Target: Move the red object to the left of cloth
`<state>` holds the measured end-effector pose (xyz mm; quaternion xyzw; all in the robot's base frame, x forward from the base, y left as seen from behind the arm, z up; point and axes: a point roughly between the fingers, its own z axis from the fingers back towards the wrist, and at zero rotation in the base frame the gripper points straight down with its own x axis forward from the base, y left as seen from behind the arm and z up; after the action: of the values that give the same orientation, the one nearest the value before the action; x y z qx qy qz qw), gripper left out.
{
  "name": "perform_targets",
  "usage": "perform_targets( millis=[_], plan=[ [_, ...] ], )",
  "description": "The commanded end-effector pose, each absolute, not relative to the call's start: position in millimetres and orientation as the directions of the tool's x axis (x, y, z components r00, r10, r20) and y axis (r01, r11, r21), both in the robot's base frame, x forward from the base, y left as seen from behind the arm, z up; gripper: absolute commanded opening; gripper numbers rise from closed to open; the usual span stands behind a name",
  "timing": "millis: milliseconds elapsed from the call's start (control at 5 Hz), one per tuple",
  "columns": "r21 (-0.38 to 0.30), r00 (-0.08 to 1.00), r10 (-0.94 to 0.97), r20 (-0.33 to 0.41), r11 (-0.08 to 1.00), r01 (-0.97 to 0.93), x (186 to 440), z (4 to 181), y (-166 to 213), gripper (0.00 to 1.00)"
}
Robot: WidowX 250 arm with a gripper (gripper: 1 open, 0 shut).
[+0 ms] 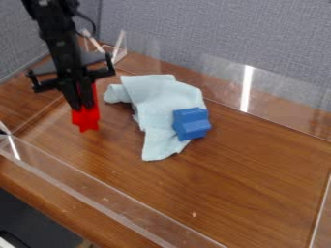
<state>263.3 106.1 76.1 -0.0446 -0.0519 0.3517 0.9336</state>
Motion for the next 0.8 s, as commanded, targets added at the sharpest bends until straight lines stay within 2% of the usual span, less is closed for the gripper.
perform_targets(
  millis=[0,600],
  plan=[
    [-0.117,0.756,0.647,0.103,0.763,-0.636,269.0,71.2,105.0,0.0],
    [-0.125,0.758,0.641,0.118,0.767,-0.629,271.8,68.8,108.2,0.0]
  ],
)
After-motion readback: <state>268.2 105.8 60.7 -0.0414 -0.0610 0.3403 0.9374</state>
